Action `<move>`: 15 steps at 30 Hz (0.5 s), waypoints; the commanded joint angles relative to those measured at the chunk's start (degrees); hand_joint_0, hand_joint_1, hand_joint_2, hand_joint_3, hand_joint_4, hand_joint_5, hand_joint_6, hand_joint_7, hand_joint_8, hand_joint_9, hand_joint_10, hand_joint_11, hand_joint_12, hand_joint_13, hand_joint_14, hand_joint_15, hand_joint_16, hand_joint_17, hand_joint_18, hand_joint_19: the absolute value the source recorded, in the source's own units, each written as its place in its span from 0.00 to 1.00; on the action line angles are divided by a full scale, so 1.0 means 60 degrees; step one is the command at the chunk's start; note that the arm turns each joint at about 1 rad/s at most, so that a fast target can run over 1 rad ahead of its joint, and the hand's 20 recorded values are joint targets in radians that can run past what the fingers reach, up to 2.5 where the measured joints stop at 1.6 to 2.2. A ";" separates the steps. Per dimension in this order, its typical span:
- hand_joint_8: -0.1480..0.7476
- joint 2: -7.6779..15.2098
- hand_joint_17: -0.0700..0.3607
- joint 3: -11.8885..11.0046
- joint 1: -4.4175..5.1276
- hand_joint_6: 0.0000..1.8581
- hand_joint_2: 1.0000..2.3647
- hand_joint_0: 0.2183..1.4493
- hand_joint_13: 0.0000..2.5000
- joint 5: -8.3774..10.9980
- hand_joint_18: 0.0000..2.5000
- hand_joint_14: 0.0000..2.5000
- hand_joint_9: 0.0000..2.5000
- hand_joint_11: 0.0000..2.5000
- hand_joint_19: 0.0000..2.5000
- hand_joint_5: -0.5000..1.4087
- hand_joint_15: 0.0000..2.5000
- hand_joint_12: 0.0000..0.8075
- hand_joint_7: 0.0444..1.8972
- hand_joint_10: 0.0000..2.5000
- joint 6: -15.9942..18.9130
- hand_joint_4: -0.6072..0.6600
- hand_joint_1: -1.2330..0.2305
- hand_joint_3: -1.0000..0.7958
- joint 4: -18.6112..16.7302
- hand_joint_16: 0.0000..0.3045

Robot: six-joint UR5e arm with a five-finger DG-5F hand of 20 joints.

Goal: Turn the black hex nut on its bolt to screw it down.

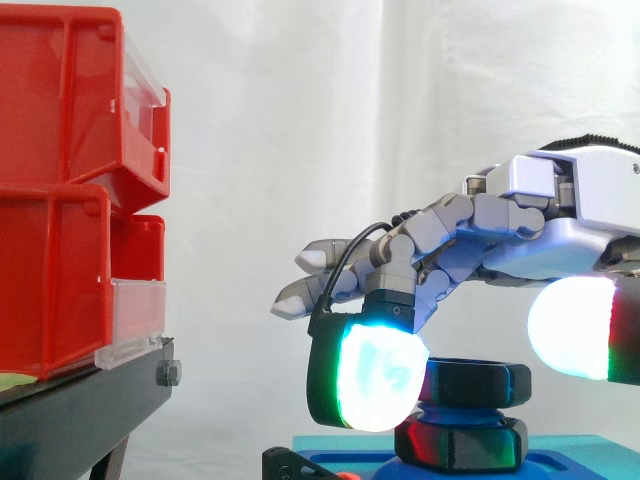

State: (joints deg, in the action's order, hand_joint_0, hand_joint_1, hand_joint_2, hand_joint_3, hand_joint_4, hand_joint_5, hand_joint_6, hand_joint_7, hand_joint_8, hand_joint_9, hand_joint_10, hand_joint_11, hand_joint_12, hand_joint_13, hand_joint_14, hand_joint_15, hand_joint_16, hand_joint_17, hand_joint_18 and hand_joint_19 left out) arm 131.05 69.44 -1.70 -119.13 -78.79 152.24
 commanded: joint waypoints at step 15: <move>0.45 0.0000 0.33 -0.0001 -0.0302 0.46 0.00 0.23 0.13 -0.0331 0.00 0.00 0.30 0.11 0.01 0.19 0.02 0.36 0.43 0.00 0.0079 0.64 0.58 0.28 -0.0090 0.11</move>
State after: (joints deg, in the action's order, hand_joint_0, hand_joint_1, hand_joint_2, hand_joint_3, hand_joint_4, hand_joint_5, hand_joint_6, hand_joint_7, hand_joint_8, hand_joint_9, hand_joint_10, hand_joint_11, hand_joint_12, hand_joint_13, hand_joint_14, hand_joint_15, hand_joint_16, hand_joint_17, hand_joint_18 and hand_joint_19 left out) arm 131.05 69.43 -3.24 -121.02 -78.43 151.79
